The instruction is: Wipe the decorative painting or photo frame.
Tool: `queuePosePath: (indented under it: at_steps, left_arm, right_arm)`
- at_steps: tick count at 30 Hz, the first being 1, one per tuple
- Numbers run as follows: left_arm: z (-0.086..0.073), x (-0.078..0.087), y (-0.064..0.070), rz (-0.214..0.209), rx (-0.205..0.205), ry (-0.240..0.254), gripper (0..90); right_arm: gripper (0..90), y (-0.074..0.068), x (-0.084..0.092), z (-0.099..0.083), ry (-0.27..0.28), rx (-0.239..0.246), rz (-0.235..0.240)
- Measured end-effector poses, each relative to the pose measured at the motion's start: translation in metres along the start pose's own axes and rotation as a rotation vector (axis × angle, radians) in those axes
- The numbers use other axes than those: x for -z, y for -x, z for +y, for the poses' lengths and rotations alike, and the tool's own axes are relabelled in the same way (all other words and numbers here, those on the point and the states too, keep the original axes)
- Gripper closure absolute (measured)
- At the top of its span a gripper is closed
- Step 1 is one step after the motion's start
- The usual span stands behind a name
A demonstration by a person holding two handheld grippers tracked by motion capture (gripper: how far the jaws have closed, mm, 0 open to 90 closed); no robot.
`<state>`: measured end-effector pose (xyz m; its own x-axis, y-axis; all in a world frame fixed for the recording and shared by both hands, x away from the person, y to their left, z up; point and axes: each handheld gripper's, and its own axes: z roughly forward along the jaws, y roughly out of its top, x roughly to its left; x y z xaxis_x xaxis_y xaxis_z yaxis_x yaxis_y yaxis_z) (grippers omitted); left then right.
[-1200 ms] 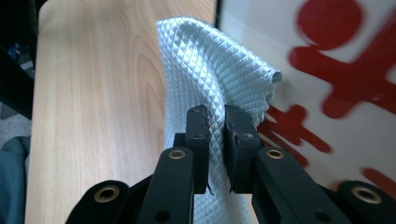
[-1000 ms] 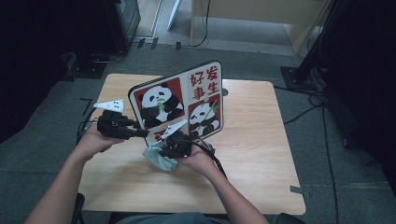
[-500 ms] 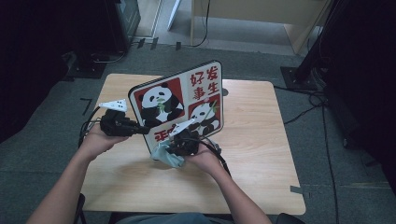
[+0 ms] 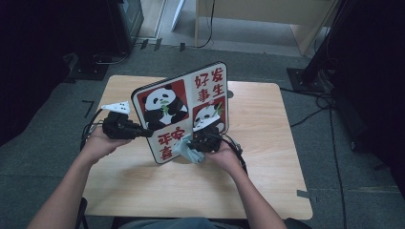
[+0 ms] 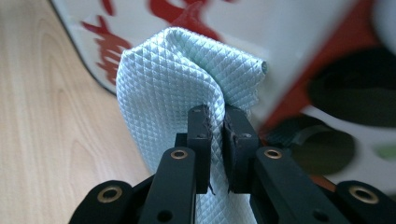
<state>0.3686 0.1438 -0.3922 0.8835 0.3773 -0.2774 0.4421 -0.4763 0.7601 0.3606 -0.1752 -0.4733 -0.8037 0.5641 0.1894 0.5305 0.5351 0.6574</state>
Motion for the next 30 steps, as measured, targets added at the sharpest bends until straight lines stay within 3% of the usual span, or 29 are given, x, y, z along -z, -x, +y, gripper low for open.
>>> queuePosePath:
  at_steps: [5, 23, 30]
  left_arm:
    - [0.0, 0.0, 0.0, 0.001, -0.003, -0.002, 78.8]
    - [0.001, -0.001, 0.0, 0.001, -0.005, -0.001, 78.8]
    - [0.002, -0.001, -0.001, -0.002, -0.005, -0.002, 78.7]
  right_arm:
    - [82.7, 0.012, 0.007, -0.005, 0.016, -0.025, -0.011]
    - [82.1, 0.045, 0.026, -0.022, 0.073, -0.017, -0.077]
    - [82.0, 0.064, 0.04, -0.03, 0.101, -0.07, -0.127]
